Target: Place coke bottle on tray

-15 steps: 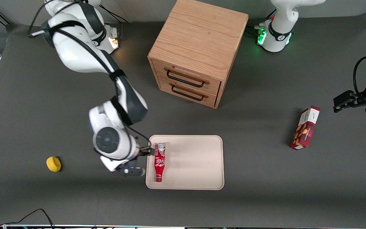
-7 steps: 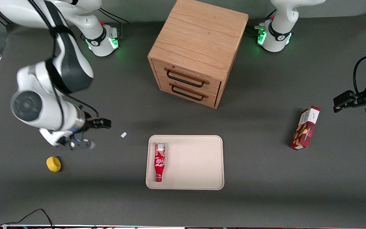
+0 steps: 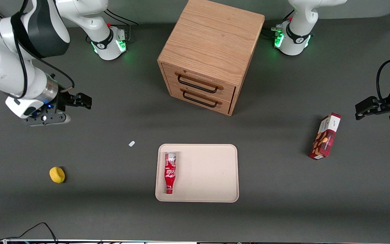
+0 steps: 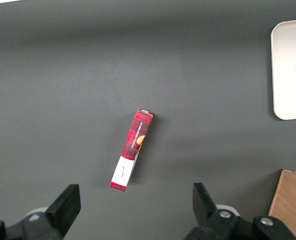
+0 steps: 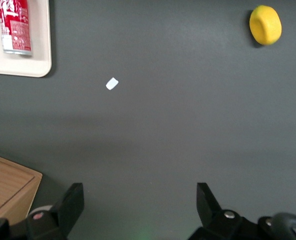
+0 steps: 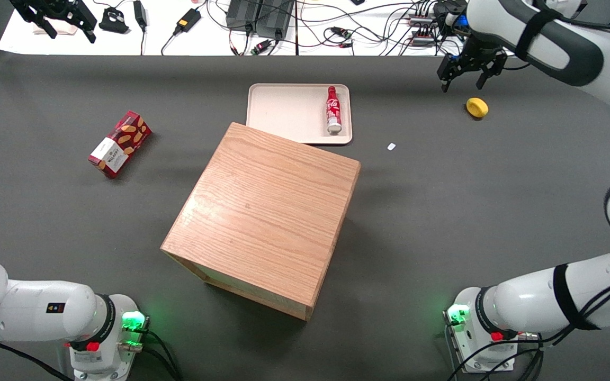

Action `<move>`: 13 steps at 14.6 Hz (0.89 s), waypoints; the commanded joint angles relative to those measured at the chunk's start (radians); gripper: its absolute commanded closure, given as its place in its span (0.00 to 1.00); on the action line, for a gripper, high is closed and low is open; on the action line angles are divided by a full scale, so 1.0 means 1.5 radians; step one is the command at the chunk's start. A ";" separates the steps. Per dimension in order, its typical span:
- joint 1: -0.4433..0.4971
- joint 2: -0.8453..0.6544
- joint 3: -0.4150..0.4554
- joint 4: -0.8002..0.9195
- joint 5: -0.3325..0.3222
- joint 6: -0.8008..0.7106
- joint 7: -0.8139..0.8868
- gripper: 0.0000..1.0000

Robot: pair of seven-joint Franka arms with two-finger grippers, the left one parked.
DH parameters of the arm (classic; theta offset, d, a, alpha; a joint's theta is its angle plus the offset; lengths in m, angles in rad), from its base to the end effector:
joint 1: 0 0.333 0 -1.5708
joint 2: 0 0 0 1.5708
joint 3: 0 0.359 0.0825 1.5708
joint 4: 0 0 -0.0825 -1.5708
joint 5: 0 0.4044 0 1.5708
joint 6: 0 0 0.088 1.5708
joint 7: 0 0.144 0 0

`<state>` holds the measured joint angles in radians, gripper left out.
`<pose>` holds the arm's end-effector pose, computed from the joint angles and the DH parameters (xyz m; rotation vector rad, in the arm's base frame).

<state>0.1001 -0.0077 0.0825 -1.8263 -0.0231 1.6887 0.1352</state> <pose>0.5518 0.0989 0.5193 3.0910 0.0797 -0.1929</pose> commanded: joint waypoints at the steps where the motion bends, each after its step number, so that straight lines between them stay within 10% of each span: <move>1: 0.004 -0.058 -0.024 -0.046 0.019 0.010 -0.017 0.00; 13: 0.048 -0.131 -0.105 -0.040 0.047 -0.057 -0.015 0.00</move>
<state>0.1440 -0.1783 -0.0471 -1.8703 0.0253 1.6073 0.1304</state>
